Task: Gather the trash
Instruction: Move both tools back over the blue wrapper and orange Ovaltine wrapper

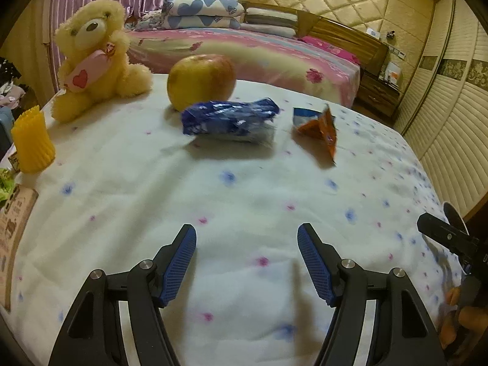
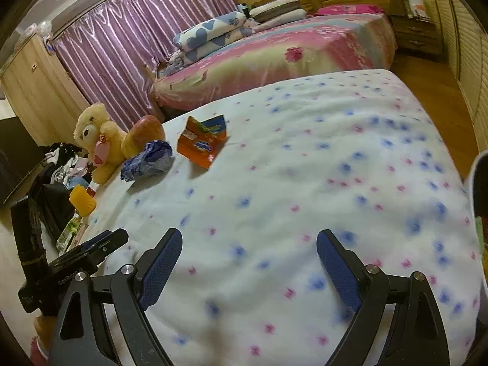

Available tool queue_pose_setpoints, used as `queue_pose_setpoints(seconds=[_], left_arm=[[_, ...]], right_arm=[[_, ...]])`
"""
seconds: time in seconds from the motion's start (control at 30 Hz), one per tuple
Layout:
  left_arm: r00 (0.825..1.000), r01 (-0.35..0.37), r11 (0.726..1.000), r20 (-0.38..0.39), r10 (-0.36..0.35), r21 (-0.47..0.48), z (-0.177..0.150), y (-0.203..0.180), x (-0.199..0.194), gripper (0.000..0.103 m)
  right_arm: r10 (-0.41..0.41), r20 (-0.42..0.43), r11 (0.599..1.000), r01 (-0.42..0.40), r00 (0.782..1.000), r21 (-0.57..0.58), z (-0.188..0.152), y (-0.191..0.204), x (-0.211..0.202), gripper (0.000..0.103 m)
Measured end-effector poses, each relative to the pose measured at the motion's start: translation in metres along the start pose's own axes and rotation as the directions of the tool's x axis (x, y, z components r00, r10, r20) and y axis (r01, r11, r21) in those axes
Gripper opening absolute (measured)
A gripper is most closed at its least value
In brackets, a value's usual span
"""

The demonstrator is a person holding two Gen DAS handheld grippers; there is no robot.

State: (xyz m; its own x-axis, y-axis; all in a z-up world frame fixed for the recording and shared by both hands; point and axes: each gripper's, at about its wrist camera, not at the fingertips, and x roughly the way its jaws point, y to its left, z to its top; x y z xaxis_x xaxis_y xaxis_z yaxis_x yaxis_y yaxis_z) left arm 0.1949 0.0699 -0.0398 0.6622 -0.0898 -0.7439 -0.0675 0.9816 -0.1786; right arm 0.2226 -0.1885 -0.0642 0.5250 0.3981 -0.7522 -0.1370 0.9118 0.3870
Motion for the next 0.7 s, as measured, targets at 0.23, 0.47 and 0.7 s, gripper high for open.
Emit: queue_pose_setpoints(seconds=[0.23, 0.47, 0.7], left_arm=[[1.000, -0.026, 0.998, -0.003, 0.027, 0.050, 0.017, 0.008, 0.017, 0.075], [0.999, -0.026, 0.994, -0.018, 0.028, 0.105, 0.039, 0.021, 0.041, 0.080], [0.999, -0.023, 0.991, -0.019, 0.026, 0.131, 0.064, 0.040, 0.065, 0.082]], right_arm=[[0.008, -0.024, 1.000, -0.008, 1.000, -0.025, 0.010, 0.014, 0.021, 0.091], [0.023, -0.040, 0.998, -0.025, 0.999, -0.053, 0.022, 0.031, 0.041, 0.091], [0.027, -0.047, 0.998, -0.030, 0.999, -0.050, 0.038, 0.036, 0.064, 0.091]])
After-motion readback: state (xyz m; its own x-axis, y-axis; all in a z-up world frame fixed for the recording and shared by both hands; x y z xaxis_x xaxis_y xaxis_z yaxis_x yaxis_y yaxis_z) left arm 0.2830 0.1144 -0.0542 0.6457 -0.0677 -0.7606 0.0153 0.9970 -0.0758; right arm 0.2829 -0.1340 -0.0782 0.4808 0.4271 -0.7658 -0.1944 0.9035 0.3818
